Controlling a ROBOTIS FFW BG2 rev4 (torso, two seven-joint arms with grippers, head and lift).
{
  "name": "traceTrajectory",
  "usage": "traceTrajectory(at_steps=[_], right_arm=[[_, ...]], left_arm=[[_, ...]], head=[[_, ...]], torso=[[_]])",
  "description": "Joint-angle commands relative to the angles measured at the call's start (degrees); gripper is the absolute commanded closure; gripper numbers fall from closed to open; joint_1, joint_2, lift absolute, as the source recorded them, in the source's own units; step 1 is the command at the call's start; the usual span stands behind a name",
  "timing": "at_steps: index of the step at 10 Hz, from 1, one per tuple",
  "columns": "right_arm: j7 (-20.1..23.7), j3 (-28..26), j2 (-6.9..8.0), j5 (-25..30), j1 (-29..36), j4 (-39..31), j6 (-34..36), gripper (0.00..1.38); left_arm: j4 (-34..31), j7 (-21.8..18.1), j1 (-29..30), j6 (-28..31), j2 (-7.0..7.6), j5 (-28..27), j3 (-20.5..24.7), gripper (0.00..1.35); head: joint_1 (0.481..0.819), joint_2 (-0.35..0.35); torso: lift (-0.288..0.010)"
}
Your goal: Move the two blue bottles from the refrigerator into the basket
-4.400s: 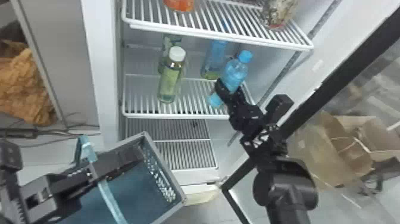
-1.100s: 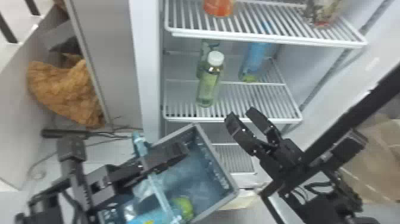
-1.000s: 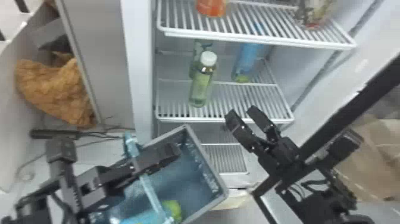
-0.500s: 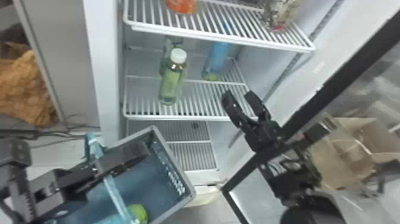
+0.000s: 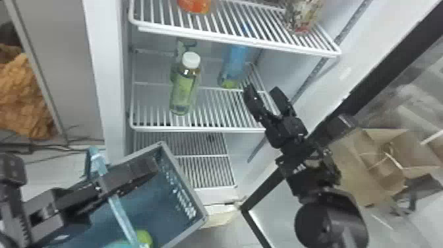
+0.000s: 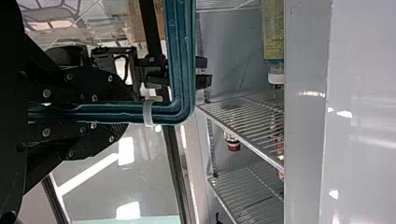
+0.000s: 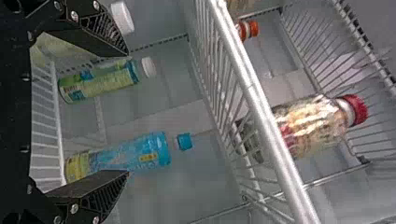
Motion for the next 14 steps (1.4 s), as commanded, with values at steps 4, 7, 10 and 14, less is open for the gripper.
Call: traceTrajectory(at_steps=[4,7,10,14], right_arm=[[-2.36,2.94,-0.12,3.97,-9.50,10.59,-1.29,0.17],[-5.26,5.34,-0.21,5.57,-14.84,15.09,-1.85,0.17],[-7.37,6.03,-0.03,6.83,-20.33,20.72,-1.85,0.17],[-9.30,7.63,-0.03,7.29,-26.51,28.03,-1.71,0.17]], left_arm=[[0.09,0.00,-0.23,0.14,0.00,0.11,-0.20,1.19],[0.23,0.00,-0.51,0.14,0.18,0.11,-0.43,1.19],[0.23,0.00,-0.79,0.14,0.35,0.11,-0.55,1.19],[0.23,0.00,-1.35,0.14,0.44,0.11,-0.77,1.19]], head=[[0.695,-0.349],[0.695,-0.328],[0.695,-0.316],[0.695,-0.304]], torso=[[-0.216],[-0.216],[-0.216],[-0.216]])
